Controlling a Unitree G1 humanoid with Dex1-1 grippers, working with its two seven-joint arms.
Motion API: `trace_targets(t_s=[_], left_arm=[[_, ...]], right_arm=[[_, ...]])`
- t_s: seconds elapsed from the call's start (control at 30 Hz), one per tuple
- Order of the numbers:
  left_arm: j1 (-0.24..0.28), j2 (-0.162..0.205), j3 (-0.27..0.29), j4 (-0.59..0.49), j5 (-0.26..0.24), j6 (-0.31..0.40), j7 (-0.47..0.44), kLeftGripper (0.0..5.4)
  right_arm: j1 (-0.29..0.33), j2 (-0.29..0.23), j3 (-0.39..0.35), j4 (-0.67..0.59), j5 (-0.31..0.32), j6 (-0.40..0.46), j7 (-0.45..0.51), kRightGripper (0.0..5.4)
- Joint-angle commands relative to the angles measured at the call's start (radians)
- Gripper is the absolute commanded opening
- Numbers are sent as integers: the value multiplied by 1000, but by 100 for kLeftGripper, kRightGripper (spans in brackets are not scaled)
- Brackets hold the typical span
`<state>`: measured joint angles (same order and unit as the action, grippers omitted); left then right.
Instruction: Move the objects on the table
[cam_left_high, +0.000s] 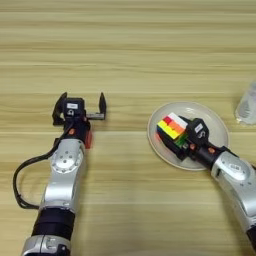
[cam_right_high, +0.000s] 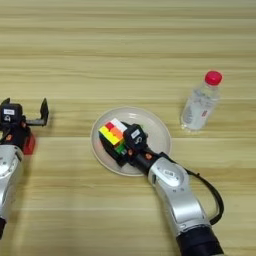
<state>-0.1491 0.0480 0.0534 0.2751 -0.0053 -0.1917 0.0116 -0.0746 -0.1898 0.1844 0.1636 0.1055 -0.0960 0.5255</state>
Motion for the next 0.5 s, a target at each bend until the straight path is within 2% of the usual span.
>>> trace_targets(t_s=[0.03, 0.33, 0.5], left_arm=[[1, -6, -3, -9, 4, 1, 3, 540], [3, -6, -1, -11, 4, 1, 6, 540], [2, -5, 0, -11, 4, -1, 7, 540]], right_arm=[[3, -3, -14, -52, 0, 3, -13, 334], [34, -13, -22, -132, 4, 18, -29, 334], [82, -34, -64, -217, 18, 33, -46, 334]])
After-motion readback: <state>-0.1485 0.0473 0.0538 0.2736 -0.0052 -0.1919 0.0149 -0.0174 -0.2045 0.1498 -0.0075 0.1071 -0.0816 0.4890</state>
